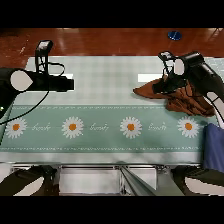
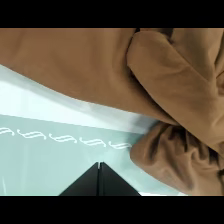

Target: Fold the shirts.

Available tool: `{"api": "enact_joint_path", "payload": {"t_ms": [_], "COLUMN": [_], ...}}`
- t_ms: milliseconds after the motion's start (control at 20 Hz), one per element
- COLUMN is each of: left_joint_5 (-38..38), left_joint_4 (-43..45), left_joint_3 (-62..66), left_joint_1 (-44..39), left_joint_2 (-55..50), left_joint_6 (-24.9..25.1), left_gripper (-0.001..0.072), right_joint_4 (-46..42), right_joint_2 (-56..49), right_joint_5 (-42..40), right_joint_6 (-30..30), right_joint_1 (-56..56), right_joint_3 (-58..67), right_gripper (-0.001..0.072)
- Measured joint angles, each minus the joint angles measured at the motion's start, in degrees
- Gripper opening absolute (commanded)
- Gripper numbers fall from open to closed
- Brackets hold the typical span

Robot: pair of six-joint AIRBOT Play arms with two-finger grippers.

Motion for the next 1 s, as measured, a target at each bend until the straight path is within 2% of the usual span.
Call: {"api": "enact_joint_path", "payload": {"t_ms": [200,250,300,350,450,600,700,850,1000], "left_joint_5": [2.12,3.3,5.16,7.26,11.72,16.0,17.31,18.47,18.91], "left_joint_4": [0.0,-0.02,0.0,-0.02,-0.02,-0.02,-0.02,-0.74,-1.9], "left_joint_3": [0.0,0.0,0.0,0.0,0.0,0.0,0.0,0.0,0.0], "left_joint_1": [0.0,0.0,0.0,0.0,0.07,0.46,0.55,0.55,0.55], "left_joint_2": [-0.13,-0.2,-0.39,-0.7,-1.7,-3.34,-4.24,-5.62,-6.99], "left_joint_6": [0.02,0.02,0.04,0.04,-0.09,-0.11,-0.11,-0.13,-0.28], "left_gripper": [0.002,0.0071,0.03,0.0502,0.0508,0.0508,0.0508,0.0508,0.0508], "right_joint_4": [-0.63,-1.29,-2.27,-3.67,-9.29,-21.03,-22.93,-16.41,-6.78], "right_joint_2": [-0.04,-0.07,-0.07,-0.11,-0.15,-0.17,-0.31,-1.62,-3.78], "right_joint_5": [-3.5,-5.07,-7.21,-9.4,-14.27,-17.86,-18.67,-18.88,-18.67], "right_joint_6": [0.0,0.0,0.02,0.15,2.1,10.38,14.8,15.69,11.02], "right_joint_1": [0.0,0.0,0.0,0.0,-0.55,-5.09,-10.82,-20.52,-28.24], "right_joint_3": [0.0,0.0,0.0,0.0,0.0,0.0,0.02,0.02,0.0], "right_gripper": [0.0027,0.0107,0.0359,0.0416,0.0416,0.0413,0.0412,0.0406,0.0406]}}
